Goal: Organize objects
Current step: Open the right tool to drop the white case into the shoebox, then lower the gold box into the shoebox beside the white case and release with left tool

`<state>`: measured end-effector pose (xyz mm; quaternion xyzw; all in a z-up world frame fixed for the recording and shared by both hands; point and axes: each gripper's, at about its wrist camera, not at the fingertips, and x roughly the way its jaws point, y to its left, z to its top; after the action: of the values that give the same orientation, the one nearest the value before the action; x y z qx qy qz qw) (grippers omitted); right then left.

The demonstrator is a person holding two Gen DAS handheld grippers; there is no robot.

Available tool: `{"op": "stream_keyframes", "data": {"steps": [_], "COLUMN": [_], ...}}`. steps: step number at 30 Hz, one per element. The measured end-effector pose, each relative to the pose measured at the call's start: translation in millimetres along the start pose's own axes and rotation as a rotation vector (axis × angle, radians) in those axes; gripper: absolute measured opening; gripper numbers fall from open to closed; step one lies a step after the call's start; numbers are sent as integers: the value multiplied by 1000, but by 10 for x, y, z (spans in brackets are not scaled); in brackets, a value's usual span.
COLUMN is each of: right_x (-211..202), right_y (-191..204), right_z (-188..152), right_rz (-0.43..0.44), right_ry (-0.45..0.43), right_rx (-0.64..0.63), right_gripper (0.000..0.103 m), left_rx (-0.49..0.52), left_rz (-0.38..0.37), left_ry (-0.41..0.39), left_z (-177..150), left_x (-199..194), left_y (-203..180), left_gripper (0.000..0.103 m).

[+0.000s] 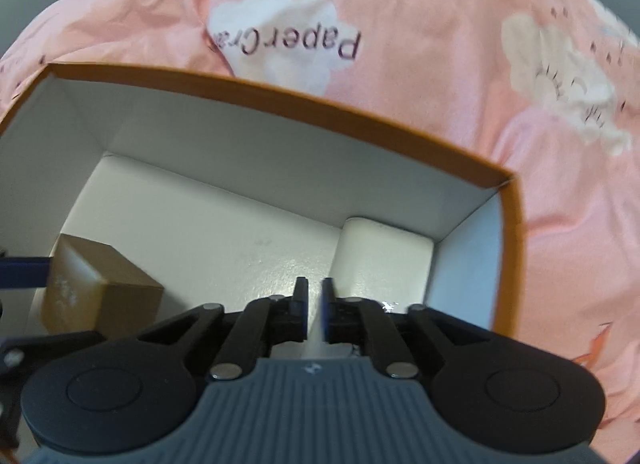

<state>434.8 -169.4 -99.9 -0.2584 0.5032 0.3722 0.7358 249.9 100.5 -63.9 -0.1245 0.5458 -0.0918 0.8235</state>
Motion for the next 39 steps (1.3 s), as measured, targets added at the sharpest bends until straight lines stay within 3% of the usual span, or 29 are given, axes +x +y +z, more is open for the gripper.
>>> {"op": "stream_keyframes", "data": {"steps": [5,11,20,25,27,32,39], "right_x": [-200,-320,-354,-374,-383,-436,-533], "right_y": [-62,-21,-70,-150,-152,-174,-250], "right_z": [-168,-387,-567,-641,-660,-699,-659], "right_rz": [108,148,223,242,252,263,262], "right_ry": [5,6,11,-8,-17,-37,-85], "right_rx": [23,10,21,35,34,26,60], "right_gripper": [10,10,11,12,12,12,15], "left_rx": [67,113,257,225,213,214,278], "left_rz": [29,16,49,92,89,119,110], "left_ry": [115,267,385,483,469,378,328], "left_z": [3,23,-12,-67,-85,-46,-5], "left_x": [130,292,300,471,453,183,-41], "left_y": [-74,-82,-269,-209,-182,-161,-291], "left_gripper": [69,72,81,77,72,71,69]}}
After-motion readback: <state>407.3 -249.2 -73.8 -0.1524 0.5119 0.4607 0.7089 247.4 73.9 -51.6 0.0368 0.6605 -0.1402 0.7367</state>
